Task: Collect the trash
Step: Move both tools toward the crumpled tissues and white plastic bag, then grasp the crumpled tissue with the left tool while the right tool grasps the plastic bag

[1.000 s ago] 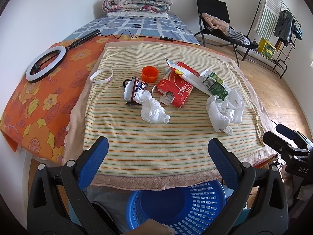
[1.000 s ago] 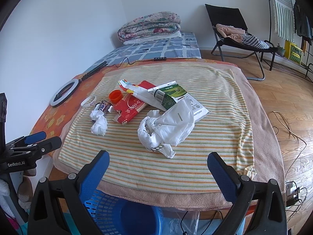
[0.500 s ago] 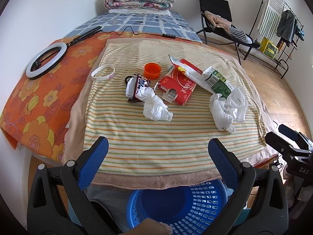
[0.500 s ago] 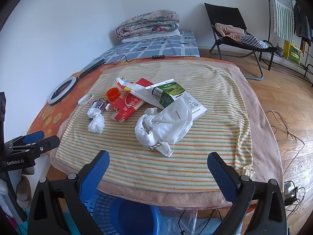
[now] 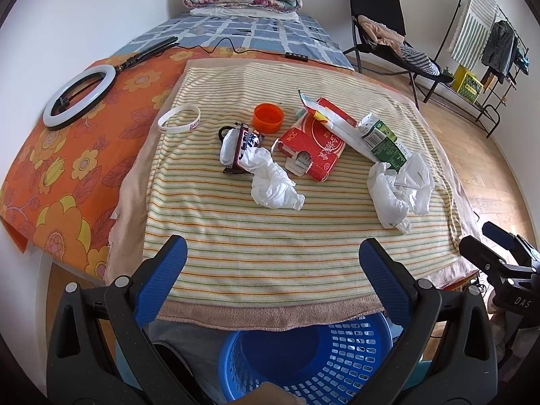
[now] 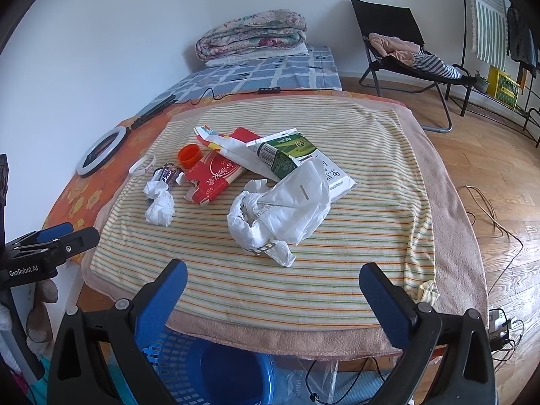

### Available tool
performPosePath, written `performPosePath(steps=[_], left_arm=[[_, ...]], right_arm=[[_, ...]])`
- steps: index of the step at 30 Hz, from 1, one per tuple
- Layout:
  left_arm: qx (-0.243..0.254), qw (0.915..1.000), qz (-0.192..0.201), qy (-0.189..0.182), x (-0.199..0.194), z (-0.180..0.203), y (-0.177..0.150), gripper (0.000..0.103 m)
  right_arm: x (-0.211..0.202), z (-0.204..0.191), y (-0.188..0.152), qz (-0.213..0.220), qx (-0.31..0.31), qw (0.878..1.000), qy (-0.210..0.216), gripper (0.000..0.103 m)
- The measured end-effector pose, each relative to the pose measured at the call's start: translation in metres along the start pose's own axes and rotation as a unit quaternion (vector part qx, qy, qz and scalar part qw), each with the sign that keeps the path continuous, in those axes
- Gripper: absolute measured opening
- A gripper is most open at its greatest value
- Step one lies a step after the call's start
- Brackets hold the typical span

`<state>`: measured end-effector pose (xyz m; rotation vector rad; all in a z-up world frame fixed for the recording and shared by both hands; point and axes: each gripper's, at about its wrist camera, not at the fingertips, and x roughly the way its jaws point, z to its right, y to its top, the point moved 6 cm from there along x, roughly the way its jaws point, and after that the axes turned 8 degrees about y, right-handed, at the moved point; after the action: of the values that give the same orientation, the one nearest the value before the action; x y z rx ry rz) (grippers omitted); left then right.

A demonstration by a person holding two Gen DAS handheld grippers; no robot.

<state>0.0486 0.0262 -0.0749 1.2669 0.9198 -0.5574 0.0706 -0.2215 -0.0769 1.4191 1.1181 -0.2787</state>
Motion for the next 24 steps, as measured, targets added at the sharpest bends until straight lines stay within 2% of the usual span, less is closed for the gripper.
performPosePath(steps=[8, 14, 20, 24], left_arm=[[-0.017, 0.9997, -0.019, -0.007, 0.020, -0.004, 0.017, 0.103], [-0.042, 0.9974, -0.054, -0.024, 0.048, -0.007, 0.026, 0.099], [-0.044, 0.9968, -0.066, -0.014, 0.076, -0.010, 0.039, 0.096], [-0.053, 0.9951, -0.081, -0.019, 0.091, -0.011, 0.043, 0.090]], right_arm=[[0.010, -0.003, 0.007, 0.014, -0.028, 0.999, 0.014, 0.103], [0.031, 0.008, 0.018, -0.019, -0.012, 1.000, 0.020, 0.102], [0.065, 0.018, 0.025, -0.058, 0.012, 0.998, 0.031, 0.100], [0.085, 0.018, 0.028, -0.075, 0.030, 0.996, 0.038, 0.098]])
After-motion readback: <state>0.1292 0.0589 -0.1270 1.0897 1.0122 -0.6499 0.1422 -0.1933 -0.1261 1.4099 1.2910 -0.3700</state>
